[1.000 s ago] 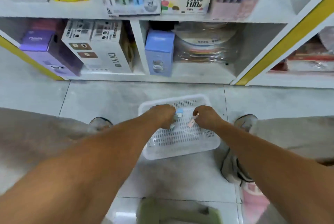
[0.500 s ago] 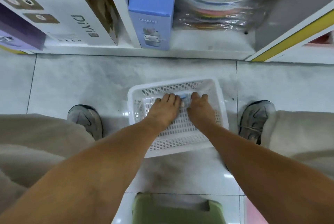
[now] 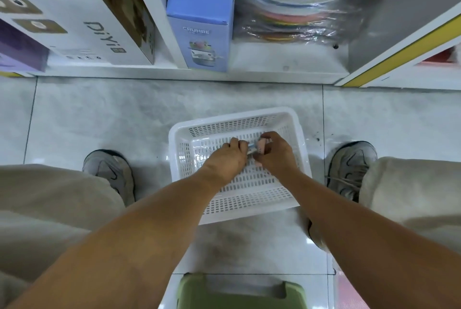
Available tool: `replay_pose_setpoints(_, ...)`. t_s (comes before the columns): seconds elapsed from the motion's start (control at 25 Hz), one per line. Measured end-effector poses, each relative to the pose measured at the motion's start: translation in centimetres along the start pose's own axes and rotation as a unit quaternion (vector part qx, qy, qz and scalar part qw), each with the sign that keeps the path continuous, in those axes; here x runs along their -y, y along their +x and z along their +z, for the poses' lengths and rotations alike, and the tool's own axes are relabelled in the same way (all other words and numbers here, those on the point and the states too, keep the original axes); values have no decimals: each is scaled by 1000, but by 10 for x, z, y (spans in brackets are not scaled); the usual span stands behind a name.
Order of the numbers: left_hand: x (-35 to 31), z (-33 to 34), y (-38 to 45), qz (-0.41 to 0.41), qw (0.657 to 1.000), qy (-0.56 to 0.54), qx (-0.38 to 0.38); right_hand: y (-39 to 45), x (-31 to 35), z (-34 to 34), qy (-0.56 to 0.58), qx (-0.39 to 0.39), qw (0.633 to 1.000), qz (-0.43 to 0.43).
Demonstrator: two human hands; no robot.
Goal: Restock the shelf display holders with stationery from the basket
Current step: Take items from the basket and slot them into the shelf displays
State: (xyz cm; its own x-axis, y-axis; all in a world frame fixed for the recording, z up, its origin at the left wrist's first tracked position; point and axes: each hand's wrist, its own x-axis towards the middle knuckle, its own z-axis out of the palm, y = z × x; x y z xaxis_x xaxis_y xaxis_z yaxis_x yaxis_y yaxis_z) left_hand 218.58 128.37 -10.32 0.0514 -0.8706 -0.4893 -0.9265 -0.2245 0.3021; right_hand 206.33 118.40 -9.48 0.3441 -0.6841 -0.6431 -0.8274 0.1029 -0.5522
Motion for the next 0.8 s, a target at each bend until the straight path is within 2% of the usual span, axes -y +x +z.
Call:
replay_pose_setpoints(0.08, 1, -15, 0, -56, 990, -122, 32, -4, 6, -9, 63, 28, 997, 27)
replay_pose_setpoints(0.16, 2, -36, 1, -90, 962, -249, 67, -10, 16, -21, 99, 63, 992, 34)
replay_pose_setpoints(0.32, 4, -99, -15, -101, 953, -283, 30, -34, 54, -61, 166, 108, 980, -11)
replay_pose_setpoints(0.48, -8, -178, -51, -64, 940, -336, 13, -68, 108, -112, 106, 141, 979, -101)
replay_pose_setpoints(0.6, -25, -242, -86, -19, 934, -354, -28, -99, 163, -148, 25, 98, 979, -177)
replay_pose_setpoints(0.8, -43, -334, -141, -23, 912, -383, -149, -165, 256, -206, -68, -10, 939, -336)
